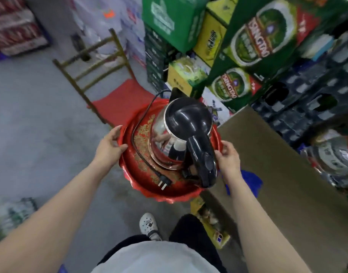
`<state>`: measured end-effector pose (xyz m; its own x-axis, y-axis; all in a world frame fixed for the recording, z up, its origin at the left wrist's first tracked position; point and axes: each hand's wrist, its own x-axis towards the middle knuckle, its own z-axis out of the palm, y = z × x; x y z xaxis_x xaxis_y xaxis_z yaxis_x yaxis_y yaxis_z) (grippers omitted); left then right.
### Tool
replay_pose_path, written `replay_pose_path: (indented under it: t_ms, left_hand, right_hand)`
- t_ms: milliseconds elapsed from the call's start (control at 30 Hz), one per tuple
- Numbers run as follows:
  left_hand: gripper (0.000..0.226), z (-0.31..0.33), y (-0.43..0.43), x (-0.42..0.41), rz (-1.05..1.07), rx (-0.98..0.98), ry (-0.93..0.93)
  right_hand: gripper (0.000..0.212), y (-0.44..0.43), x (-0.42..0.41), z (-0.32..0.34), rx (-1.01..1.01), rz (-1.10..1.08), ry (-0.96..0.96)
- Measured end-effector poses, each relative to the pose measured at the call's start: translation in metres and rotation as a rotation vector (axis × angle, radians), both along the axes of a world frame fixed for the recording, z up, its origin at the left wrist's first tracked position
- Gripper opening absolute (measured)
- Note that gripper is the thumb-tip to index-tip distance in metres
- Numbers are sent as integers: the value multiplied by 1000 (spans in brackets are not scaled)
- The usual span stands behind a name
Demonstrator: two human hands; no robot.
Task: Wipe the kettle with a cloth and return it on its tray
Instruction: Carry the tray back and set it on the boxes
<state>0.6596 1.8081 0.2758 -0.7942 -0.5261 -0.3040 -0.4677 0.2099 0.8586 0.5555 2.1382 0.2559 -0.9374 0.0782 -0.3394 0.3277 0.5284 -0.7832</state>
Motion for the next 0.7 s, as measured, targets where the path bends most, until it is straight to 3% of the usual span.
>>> replay_pose_path:
  t_ms: [267,700]
  left_hand:
    - [67,1,-148,14,317,26,32]
    - [66,13,-378,-54,666,79,162]
  right_hand:
    - [35,-178,-72,14,20,300,63]
    - [38,-480,-230,38,18,662,184]
